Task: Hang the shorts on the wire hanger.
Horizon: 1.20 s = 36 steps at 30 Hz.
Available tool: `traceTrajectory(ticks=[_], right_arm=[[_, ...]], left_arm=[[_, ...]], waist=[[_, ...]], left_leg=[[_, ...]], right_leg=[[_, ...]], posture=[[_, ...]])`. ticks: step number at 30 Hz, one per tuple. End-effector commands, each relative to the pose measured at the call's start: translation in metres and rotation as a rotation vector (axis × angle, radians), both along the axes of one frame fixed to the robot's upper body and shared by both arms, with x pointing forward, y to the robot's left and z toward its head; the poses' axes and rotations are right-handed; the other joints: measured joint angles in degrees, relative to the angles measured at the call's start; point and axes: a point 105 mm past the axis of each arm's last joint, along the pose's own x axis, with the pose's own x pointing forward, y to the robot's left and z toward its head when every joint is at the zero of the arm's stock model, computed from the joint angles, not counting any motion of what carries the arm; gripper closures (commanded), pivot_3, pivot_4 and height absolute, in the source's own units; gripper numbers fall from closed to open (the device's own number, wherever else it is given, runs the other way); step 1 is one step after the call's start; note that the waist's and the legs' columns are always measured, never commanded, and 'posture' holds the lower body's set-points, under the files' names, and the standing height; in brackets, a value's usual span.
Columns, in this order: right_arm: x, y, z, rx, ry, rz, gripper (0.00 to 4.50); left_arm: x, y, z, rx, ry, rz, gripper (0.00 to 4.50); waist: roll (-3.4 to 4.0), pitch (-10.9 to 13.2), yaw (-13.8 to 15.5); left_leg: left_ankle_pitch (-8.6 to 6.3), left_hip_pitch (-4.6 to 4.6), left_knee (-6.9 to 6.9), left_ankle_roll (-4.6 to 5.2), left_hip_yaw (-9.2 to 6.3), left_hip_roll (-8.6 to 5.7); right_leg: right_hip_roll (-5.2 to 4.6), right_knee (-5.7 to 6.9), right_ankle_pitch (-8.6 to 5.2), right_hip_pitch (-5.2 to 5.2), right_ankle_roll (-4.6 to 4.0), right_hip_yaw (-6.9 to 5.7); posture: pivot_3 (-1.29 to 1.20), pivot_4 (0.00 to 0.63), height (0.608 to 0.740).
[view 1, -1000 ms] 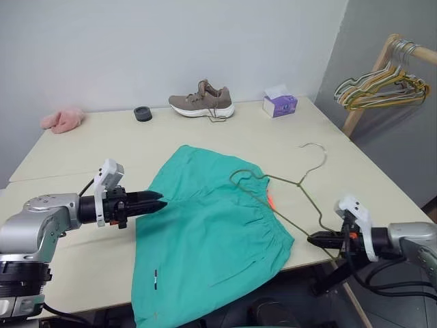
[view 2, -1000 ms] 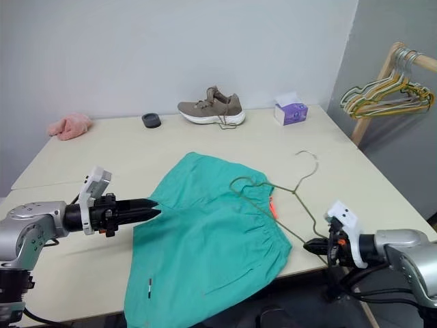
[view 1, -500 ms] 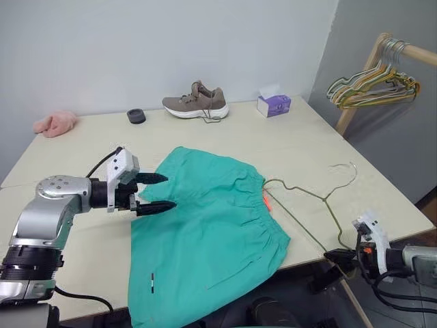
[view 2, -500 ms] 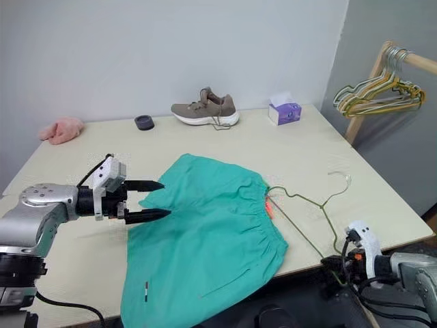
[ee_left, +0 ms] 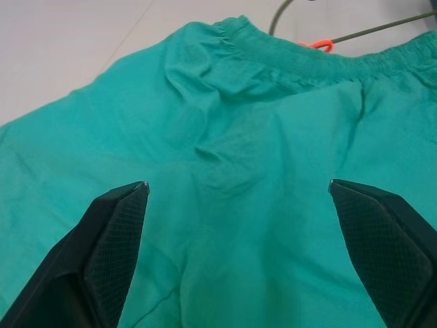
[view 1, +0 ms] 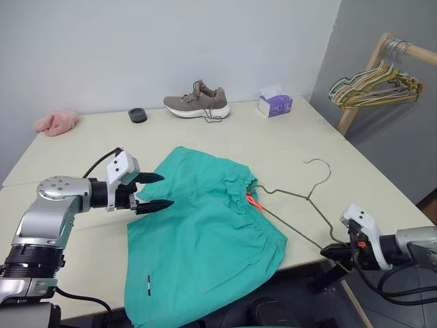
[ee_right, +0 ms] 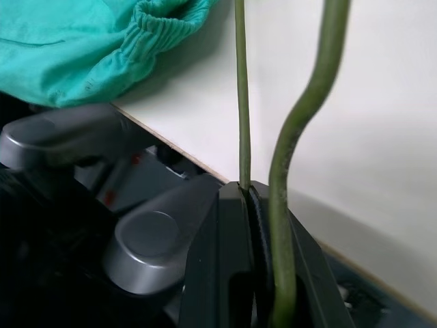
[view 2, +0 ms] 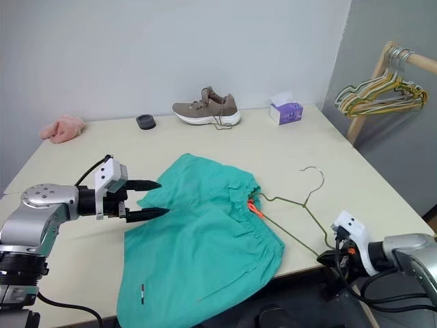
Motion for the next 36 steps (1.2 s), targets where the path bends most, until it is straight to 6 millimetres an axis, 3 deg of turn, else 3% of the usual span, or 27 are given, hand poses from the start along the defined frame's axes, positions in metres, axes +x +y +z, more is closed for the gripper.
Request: traceTrajectory(ticks=[1, 9, 19, 26, 32, 36], right_arm=[[0.004, 0.007, 0.008, -0.055, -0.083, 0.11, 4.5], [0.014, 0.01, 0.005, -0.09, -0.104, 0.096, 4.5], [0.022, 0.03, -0.009, 0.121, 0.207, -0.164, 4.5], [0.037, 0.056, 0.004, 0.26, 0.304, -0.228, 4.5], [0.058, 0.087, 0.01, 0.361, 0.268, -0.252, 4.5], [0.071, 0.1, 0.032, 0.324, 0.074, -0.203, 4.5]], left_arm=[[0.009, 0.002, 0.016, -0.004, -0.093, 0.025, 0.03], [0.015, 0.007, 0.014, 0.038, -0.156, 0.062, 0.03], [0.015, -0.002, 0.008, 0.041, -0.153, 0.024, 0.03], [0.014, -0.005, 0.006, 0.034, -0.152, 0.018, 0.03], [0.015, -0.007, 0.007, 0.01, -0.157, 0.03, 0.03], [0.018, -0.005, 0.011, -0.017, -0.165, 0.062, 0.03]], waist=[[-0.01, 0.0, 0.1], [-0.01, 0.0, 0.0], [-0.02, 0.0, 0.1], [-0.01, 0.0, 0.0], [0.03, 0.0, 0.1], [0.03, 0.0, 0.1]], left_leg=[[0.0, -0.01, 0.0, 0.0, -0.01, 0.0], [0.0, -0.03, 0.02, 0.0, 0.01, -0.02], [0.0, -0.05, 0.04, 0.0, -0.02, -0.04], [0.0, -0.09, 0.03, 0.0, -0.03, -0.02], [0.0, -0.13, 0.03, 0.0, -0.06, -0.01], [0.0, -0.29, 0.04, 0.01, -0.03, -0.07]], right_leg=[[-0.01, -0.02, 0.0, 0.0, 0.0, -0.01], [-0.12, -0.06, 0.05, 0.0, 0.08, 0.02], [-0.12, -0.05, 0.07, 0.01, 0.08, 0.01], [-0.11, -0.05, 0.08, -0.04, 0.08, 0.01], [-0.11, 0.0, 0.08, -0.09, 0.08, 0.0], [-0.12, 0.06, 0.1, -0.25, 0.08, 0.02]], posture=[[-0.21, 0.0, 0.74], [-0.21, 0.0, 0.74], [-0.2, 0.0, 0.74], [-0.2, 0.0, 0.74], [-0.19, 0.0, 0.74], [-0.19, 0.0, 0.74]])
